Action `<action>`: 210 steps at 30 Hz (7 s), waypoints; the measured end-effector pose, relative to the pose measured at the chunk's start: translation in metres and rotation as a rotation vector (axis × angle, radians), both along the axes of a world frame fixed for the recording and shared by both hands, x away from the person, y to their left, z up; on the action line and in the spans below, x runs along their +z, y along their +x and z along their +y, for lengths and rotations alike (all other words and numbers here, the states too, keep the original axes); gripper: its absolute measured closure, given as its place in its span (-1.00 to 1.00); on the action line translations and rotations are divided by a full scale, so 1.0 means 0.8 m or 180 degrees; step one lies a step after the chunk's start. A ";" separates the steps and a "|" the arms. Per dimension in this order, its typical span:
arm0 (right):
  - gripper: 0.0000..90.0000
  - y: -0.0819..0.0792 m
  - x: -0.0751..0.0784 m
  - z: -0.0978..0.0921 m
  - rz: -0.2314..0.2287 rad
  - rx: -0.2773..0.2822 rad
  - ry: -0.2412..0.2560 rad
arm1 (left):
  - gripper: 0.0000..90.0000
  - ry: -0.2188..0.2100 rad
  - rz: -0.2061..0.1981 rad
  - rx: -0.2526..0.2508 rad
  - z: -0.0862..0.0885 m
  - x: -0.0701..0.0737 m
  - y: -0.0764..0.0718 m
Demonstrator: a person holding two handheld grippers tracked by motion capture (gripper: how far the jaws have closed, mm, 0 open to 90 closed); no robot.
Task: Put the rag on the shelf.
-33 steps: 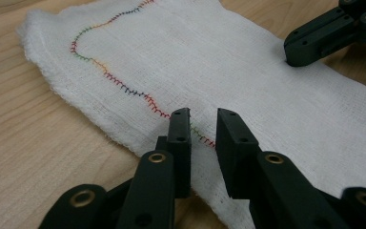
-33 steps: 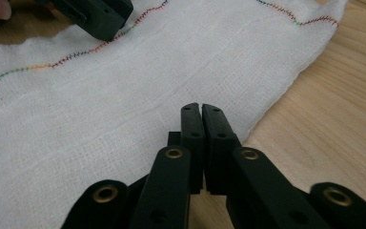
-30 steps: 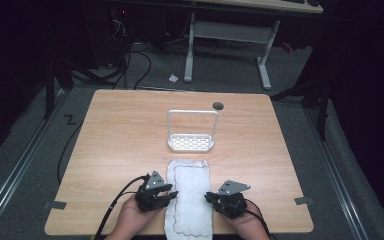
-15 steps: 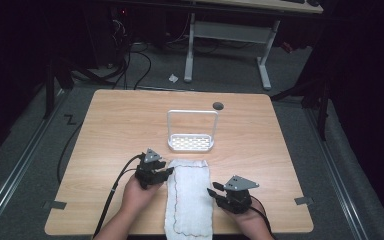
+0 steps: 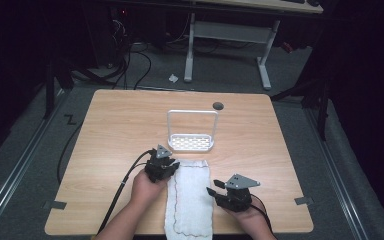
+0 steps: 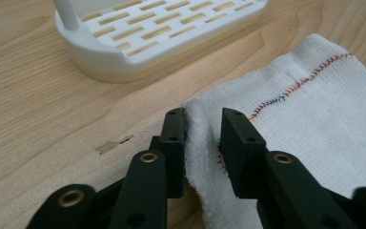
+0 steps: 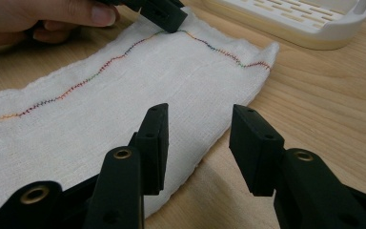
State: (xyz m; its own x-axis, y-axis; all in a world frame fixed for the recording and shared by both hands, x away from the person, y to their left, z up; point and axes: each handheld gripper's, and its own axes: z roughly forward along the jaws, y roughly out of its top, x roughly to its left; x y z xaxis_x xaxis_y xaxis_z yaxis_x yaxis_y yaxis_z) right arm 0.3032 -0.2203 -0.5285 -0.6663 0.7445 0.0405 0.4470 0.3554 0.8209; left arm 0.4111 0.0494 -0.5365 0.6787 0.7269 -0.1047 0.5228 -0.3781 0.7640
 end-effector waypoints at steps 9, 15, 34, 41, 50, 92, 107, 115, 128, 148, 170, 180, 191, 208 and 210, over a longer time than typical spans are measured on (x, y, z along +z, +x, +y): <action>0.24 0.016 -0.001 0.003 -0.0031 -0.0087 -0.0084 | 0.81 -0.0180 0.0091 -0.0015 0.005 -0.004 0.001; 0.30 0.057 0.005 0.009 0.0103 -0.0382 -0.0010 | 0.81 -0.0138 0.0040 0.0002 0.003 -0.003 -0.002; 0.84 0.110 -0.011 0.037 0.0416 -0.0363 -0.0055 | 0.80 -0.0205 0.0104 0.0026 0.007 -0.004 0.000; 0.91 0.106 -0.010 0.041 0.0365 -0.0343 -0.0103 | 0.81 -0.0195 0.0033 0.0046 0.007 -0.003 -0.003; 0.91 0.094 0.003 0.043 0.0103 -0.0302 -0.0077 | 0.84 -0.0514 0.0003 0.0098 0.016 0.003 -0.010; 0.91 0.065 0.195 0.037 -0.1067 -0.0316 0.0478 | 0.85 -0.0983 -0.1133 0.0011 0.018 0.203 -0.040; 0.91 0.068 0.243 0.030 -0.1328 -0.0358 0.0625 | 0.85 -0.1027 -0.1481 -0.0076 0.018 0.257 -0.036; 0.91 0.072 0.263 0.027 -0.1396 -0.0373 0.0667 | 0.85 -0.1011 -0.1586 -0.0052 0.017 0.268 -0.026; 0.91 0.120 0.289 0.027 -0.1279 -0.0428 0.0711 | 0.86 -0.0968 -0.1552 0.0032 0.021 0.295 0.022; 0.91 0.180 0.304 0.022 -0.1268 -0.0645 0.0766 | 0.84 -0.1004 -0.1596 0.0157 0.005 0.312 0.083; 0.91 0.279 0.265 0.030 -0.0853 -0.0880 0.0612 | 0.84 -0.0661 -0.1351 0.0595 -0.019 0.261 0.168; 0.84 0.304 0.227 0.035 -0.0557 -0.0896 0.0363 | 0.73 -0.0614 -0.0913 0.0694 -0.018 0.221 0.184; 0.49 0.302 0.222 0.041 -0.0599 -0.0848 0.0261 | 0.19 -0.0578 -0.0887 0.0610 -0.024 0.223 0.176; 0.08 0.253 0.218 0.047 -0.0792 -0.0738 0.0119 | -0.27 -0.0517 -0.1021 0.0738 -0.012 0.231 0.129; 0.04 0.244 0.217 0.046 -0.0807 -0.0736 0.0143 | -0.31 -0.0535 -0.1000 0.0773 -0.007 0.231 0.122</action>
State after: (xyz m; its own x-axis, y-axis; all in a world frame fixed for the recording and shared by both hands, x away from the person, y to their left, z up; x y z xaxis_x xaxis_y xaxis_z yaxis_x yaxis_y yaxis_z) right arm 0.4987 -0.1835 -0.3547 -0.4733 0.8782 -0.0685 0.2913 0.2295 0.9287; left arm 0.5084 0.0439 -0.3518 0.5077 0.8601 -0.0508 0.3134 -0.1294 0.9408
